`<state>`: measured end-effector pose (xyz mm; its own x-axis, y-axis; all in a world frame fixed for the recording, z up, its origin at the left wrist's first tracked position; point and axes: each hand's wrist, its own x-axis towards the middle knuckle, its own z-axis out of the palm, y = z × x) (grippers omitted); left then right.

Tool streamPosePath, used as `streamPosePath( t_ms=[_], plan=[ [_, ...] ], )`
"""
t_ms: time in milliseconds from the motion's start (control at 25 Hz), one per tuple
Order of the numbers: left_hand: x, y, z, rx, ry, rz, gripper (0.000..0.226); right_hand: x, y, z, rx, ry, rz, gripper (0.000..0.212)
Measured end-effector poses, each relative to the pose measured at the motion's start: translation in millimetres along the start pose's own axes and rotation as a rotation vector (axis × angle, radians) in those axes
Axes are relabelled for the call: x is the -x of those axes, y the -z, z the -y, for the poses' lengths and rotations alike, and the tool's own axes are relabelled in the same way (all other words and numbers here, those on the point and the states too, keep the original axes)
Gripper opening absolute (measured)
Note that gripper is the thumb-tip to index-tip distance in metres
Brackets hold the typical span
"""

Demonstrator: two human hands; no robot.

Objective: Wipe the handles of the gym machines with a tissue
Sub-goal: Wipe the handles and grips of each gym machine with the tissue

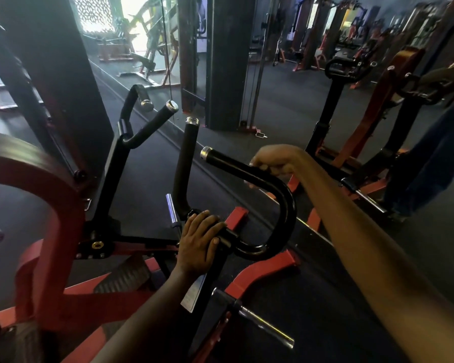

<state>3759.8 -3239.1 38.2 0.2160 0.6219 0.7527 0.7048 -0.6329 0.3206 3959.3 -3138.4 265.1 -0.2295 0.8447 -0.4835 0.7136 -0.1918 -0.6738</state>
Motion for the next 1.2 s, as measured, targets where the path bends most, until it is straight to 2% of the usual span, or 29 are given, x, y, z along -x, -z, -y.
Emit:
streamPosePath(
  t_ms=[80, 200, 440, 560, 680, 760, 880, 920, 960, 1040, 1080, 1120, 1200],
  plan=[
    [-2.5, -0.8, -1.0, -0.006, -0.002, -0.002, 0.047, -18.3, -9.2, 19.5, -0.133, 0.034, 0.029, 0.032],
    [-1.8, 0.7, -0.5, -0.015, -0.001, -0.014, 0.047, -29.0, -28.1, 33.6, -0.371, 0.092, 0.078, 0.028],
    [2.6, -2.6, 0.9, 0.002, -0.010, -0.016, 0.046, -11.8, 16.2, -26.9, -0.201, 0.061, 0.351, 0.028],
    [-0.9, -2.9, 3.2, -0.002, -0.001, -0.014, 0.044, -20.7, 9.4, 2.2, -0.355, 0.118, 0.267, 0.019],
    [0.2, -3.3, 0.7, 0.001, 0.014, -0.008, 0.043, -17.6, -14.8, 19.4, -0.292, 0.101, 0.136, 0.025],
    [1.9, -2.8, 0.5, 0.005, 0.013, -0.007, 0.043, 0.3, -11.0, -5.5, -0.173, 0.126, 0.076, 0.027],
    [1.8, -2.6, 2.0, 0.002, -0.002, -0.004, 0.045, 44.5, 5.7, -49.7, -0.152, 0.088, 0.128, 0.026],
    [1.9, -3.3, 2.3, 0.000, -0.002, -0.002, 0.045, 53.7, 5.8, -52.6, -0.101, 0.094, 0.073, 0.025],
    [2.4, -3.7, 2.3, -0.002, -0.002, -0.004, 0.045, 57.4, 5.3, -47.6, -0.014, 0.128, -0.069, 0.023],
    [2.4, -3.7, 2.1, 0.001, -0.005, -0.010, 0.045, 40.5, -1.7, -17.6, 0.200, 0.355, -0.455, 0.019],
    [2.1, -3.6, 1.6, 0.004, -0.008, -0.012, 0.045, 28.3, -11.8, 1.1, 0.267, 0.459, -0.551, 0.018],
    [1.9, -3.9, 1.1, 0.005, -0.010, -0.013, 0.046, 18.9, -26.4, 20.0, 0.319, 0.525, -0.564, 0.019],
    [0.0, -3.9, 1.3, -0.001, -0.003, -0.012, 0.046, 9.9, -57.8, 43.7, 0.498, 0.646, -0.461, 0.026]
  ],
)
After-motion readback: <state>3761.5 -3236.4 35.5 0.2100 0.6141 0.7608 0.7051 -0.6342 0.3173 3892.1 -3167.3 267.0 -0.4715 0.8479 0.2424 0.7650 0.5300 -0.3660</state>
